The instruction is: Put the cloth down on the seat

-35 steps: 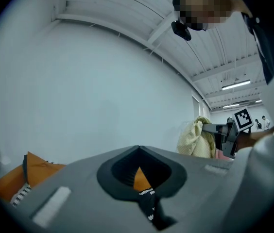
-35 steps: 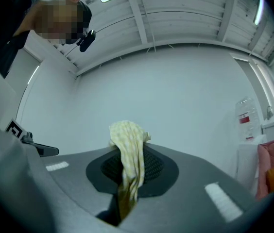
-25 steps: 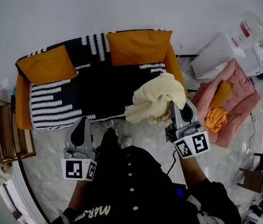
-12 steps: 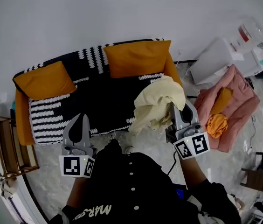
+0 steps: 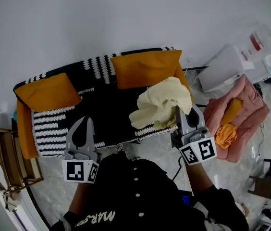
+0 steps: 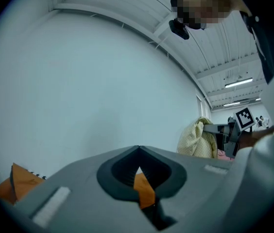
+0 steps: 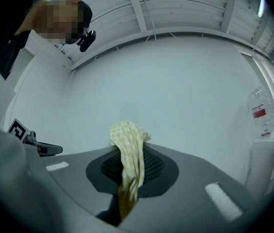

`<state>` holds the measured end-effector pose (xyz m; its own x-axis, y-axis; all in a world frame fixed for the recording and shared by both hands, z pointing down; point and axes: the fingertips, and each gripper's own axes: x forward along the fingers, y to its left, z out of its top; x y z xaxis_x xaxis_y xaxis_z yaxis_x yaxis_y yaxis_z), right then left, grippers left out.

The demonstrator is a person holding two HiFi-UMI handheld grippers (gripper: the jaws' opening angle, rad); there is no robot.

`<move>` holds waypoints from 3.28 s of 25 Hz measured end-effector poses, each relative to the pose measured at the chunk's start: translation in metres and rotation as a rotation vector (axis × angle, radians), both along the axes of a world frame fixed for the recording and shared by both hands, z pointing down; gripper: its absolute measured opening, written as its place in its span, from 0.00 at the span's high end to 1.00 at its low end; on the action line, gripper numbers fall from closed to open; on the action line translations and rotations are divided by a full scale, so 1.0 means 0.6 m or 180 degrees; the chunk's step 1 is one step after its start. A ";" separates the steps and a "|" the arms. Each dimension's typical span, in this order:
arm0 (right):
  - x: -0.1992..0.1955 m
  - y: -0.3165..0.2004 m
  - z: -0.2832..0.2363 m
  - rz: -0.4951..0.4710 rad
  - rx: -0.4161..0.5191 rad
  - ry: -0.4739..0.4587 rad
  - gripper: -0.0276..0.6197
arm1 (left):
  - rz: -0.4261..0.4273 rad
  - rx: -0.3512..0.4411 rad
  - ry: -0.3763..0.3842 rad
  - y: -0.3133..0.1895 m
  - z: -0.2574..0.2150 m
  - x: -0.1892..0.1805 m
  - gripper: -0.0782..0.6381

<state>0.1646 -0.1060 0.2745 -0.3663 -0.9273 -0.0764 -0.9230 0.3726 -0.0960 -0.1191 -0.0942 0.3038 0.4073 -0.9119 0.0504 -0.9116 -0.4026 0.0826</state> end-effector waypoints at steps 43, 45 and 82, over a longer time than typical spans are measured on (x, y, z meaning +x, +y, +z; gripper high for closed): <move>-0.140 -0.208 0.195 -0.1070 -0.0543 0.0292 0.88 | -0.0685 -0.0738 -0.0154 -0.049 0.086 -0.038 0.89; -0.147 -0.214 0.234 -0.1109 -0.0645 0.0323 0.88 | -0.0686 -0.0802 -0.0155 -0.047 0.098 -0.029 0.89; -0.255 -0.237 0.777 -0.1957 -0.1716 0.1873 0.88 | -0.0649 -0.1587 0.0082 -0.007 0.321 0.066 0.89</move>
<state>0.0118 -0.2483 0.7406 -0.6373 -0.4222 0.6447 -0.5403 0.8413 0.0169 -0.0794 -0.0984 0.4963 0.2312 -0.8407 0.4897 -0.9624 -0.1238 0.2418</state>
